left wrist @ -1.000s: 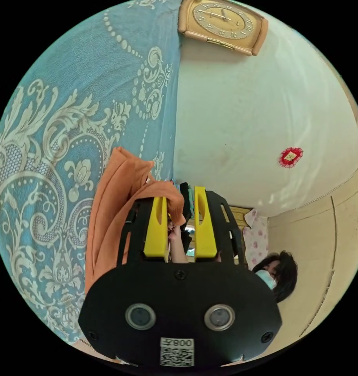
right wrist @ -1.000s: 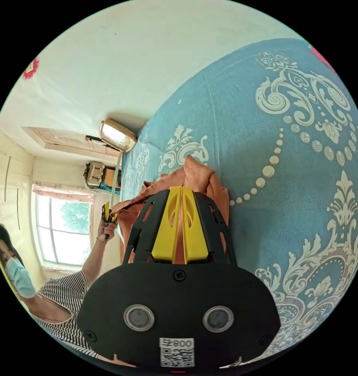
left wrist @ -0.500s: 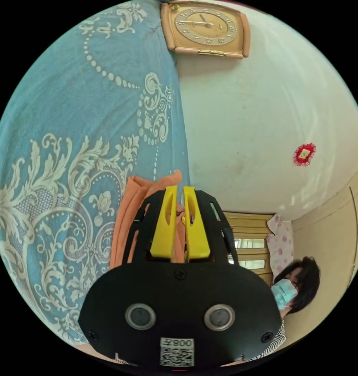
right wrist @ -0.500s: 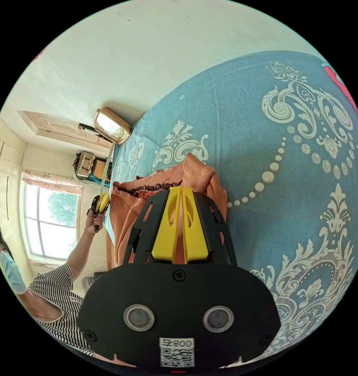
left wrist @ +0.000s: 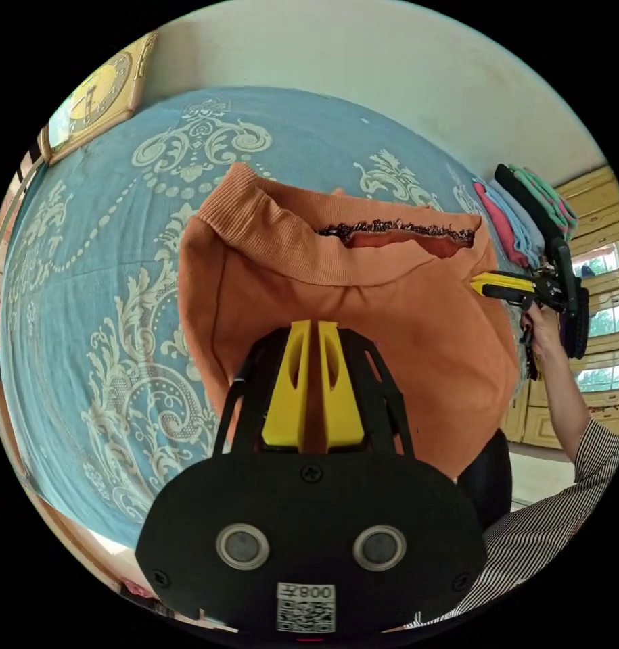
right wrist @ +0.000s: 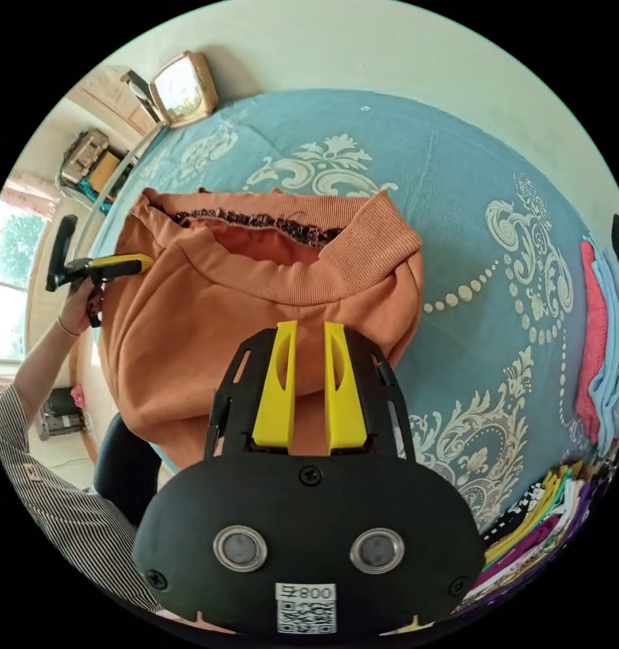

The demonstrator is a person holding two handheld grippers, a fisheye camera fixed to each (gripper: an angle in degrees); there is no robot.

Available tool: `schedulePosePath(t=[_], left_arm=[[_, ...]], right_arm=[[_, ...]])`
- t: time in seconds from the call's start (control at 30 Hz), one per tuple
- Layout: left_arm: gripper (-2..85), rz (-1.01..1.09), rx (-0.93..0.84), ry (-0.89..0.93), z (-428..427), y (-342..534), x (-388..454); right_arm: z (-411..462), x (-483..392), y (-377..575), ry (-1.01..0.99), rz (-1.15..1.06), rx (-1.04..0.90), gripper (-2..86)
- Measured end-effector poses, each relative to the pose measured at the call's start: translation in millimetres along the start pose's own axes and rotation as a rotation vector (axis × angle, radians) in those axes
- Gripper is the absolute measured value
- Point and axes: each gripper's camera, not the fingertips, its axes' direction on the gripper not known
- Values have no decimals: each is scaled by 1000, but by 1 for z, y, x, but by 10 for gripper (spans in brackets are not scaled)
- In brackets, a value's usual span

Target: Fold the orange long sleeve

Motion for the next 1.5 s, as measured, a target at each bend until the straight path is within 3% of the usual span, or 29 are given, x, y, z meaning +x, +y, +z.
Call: schedulePosePath(t=[0.13,0.3,0.63,0.73,0.87,1.0,1.2,1.3,1.5], left_arm=[[10,56,-1,-63,-12,7,26],[4,19,114,-9,-45,24,37],[2,-5,422,-31,-134,51,55],[3,-40,373,-81,-118,49,50],[4,-107,195,-111,-77,44,42],[4,-91,218,-113,-85,55,49],[2,-66,403,-21,-130,90,57],[2,-67,336,-113,-123,86,58],[2,-99,214,-189,-101,79,51]], right_arm=[[2,-29,-9,153,-45,-34,39],[-21,-35,-6,137,-39,-14,8],[-150,-32,17,36,-20,393,2],[-155,-21,12,45,18,408,2],[-111,2,-11,75,73,226,3],[-101,11,-16,69,87,168,3],[-156,8,10,36,62,315,3],[-173,11,23,40,70,401,2],[-142,39,-11,93,134,205,1]])
